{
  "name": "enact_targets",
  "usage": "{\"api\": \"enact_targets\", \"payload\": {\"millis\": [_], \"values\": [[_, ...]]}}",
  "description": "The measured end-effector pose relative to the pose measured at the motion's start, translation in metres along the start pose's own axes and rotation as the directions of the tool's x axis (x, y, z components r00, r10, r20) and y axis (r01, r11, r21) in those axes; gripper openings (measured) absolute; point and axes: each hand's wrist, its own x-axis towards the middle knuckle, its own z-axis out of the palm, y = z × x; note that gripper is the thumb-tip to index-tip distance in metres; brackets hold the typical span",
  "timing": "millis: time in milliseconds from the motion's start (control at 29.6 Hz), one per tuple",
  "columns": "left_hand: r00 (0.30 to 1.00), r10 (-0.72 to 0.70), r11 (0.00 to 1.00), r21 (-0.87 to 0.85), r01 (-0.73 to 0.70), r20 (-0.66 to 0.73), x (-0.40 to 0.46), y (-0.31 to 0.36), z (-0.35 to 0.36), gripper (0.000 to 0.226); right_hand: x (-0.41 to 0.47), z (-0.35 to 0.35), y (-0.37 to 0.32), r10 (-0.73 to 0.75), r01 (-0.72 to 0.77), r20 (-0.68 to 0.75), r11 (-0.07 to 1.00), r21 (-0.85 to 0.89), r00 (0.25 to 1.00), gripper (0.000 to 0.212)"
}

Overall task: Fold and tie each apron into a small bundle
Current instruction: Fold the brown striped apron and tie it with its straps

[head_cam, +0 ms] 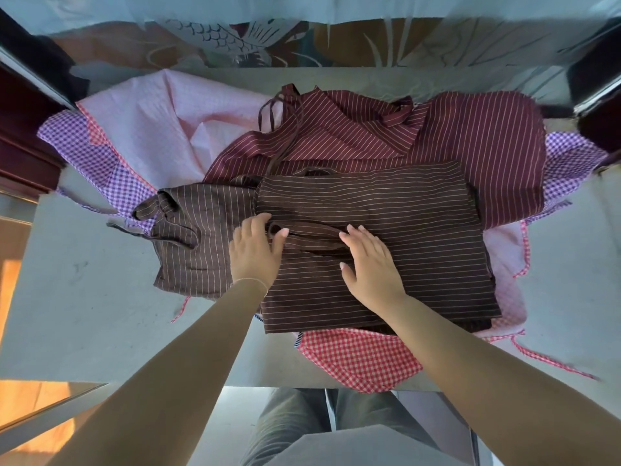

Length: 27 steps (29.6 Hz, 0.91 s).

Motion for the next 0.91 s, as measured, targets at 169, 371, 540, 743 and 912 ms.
{"api": "enact_targets", "payload": {"millis": [169, 371, 540, 743, 912], "values": [[0.949, -0.222, 0.945, -0.189, 0.266, 0.222, 0.014, 0.017, -0.003, 0.029, -0.027, 0.003, 0.029, -0.181, 0.218, 0.222, 0.963, -0.159, 0.958, 0.053], [0.996, -0.074, 0.994, 0.084, 0.070, 0.055, -0.017, -0.002, 0.001, 0.030, -0.023, -0.016, 0.046, -0.094, 0.148, 0.374, 0.982, -0.118, 0.923, 0.057], [0.735, 0.663, 0.705, 0.215, -0.676, 0.138, -0.065, -0.011, 0.022, 0.049, -0.058, -0.014, 0.040, -0.355, 0.416, 0.318, 0.897, -0.149, 0.879, 0.062], [0.646, 0.436, 0.645, 0.283, -0.710, 0.626, -0.105, -0.011, 0.051, 0.087, -0.083, 0.005, 0.048, -0.223, 0.372, 0.470, 0.893, -0.252, 0.854, 0.068], [0.662, 0.389, 0.697, 0.266, -0.667, 0.641, -0.100, -0.005, 0.048, 0.070, -0.078, -0.007, 0.047, -0.214, 0.316, 0.471, 0.937, -0.150, 0.856, 0.066]]}}
